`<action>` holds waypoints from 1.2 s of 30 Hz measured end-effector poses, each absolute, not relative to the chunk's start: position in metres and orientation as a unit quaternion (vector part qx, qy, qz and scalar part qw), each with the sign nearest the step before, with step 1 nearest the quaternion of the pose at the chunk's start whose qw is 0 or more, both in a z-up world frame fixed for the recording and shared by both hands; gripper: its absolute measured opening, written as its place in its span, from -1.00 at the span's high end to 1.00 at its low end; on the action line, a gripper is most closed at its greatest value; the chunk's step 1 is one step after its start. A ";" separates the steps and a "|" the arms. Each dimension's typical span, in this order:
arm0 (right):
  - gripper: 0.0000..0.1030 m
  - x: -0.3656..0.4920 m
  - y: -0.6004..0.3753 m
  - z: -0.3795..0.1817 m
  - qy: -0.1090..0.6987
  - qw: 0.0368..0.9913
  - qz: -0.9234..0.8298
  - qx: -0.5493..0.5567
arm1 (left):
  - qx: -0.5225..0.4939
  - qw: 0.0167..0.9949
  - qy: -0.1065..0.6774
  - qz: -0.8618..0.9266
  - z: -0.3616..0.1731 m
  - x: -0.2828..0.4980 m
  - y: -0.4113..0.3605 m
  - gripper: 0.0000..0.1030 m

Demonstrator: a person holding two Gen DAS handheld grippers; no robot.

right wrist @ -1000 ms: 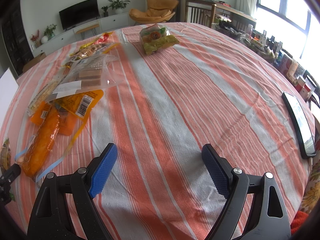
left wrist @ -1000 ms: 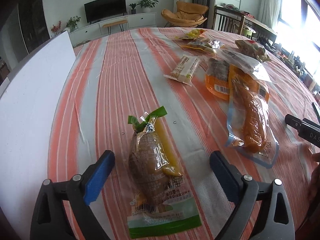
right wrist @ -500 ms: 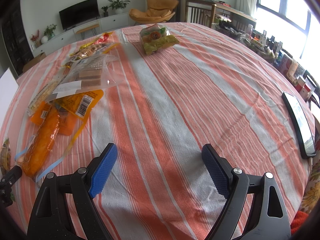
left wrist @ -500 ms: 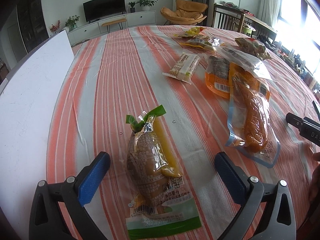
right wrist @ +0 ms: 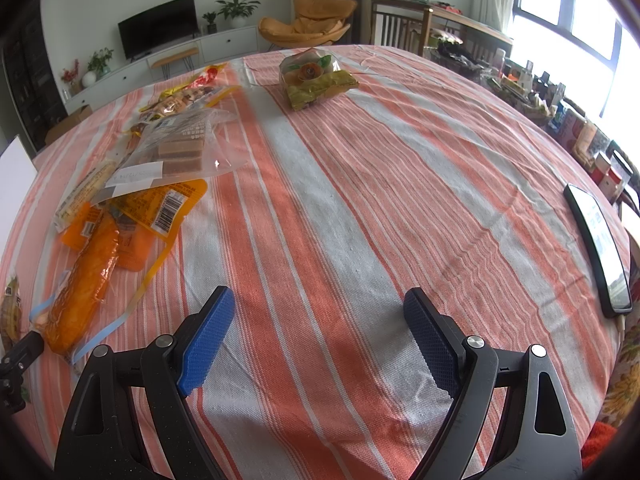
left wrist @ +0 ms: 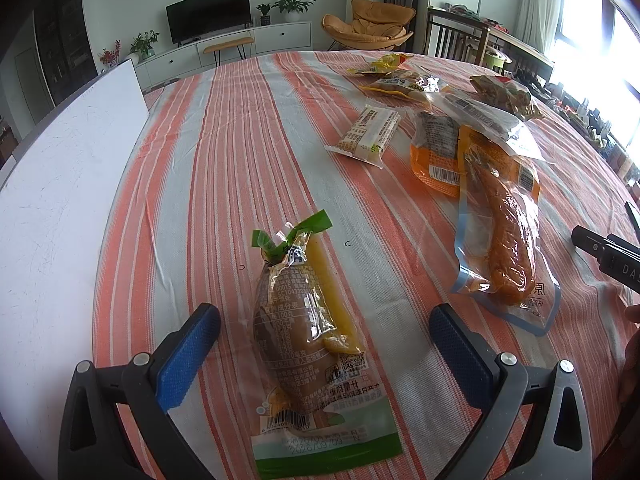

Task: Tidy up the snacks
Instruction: 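Grasp the orange sausage bag with the right tool while the left tool grasps the brown-snack bag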

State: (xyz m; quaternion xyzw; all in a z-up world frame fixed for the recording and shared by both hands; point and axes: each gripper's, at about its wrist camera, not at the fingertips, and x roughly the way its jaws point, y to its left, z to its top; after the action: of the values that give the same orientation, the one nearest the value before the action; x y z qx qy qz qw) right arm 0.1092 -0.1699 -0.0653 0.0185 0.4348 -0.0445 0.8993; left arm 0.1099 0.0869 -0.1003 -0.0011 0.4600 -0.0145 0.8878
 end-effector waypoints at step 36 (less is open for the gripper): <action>-0.70 0.089 -0.185 -0.027 0.490 0.861 0.092 0.105 | 0.001 0.882 0.470 -0.027 -0.100 0.112 0.088 -1.00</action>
State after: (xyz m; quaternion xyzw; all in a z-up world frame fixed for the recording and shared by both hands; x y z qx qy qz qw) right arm 0.0894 -0.1852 -0.0274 0.1047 0.4897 0.0918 0.8607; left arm 0.1117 0.0883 -0.0998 0.0013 0.4700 -0.0270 0.8822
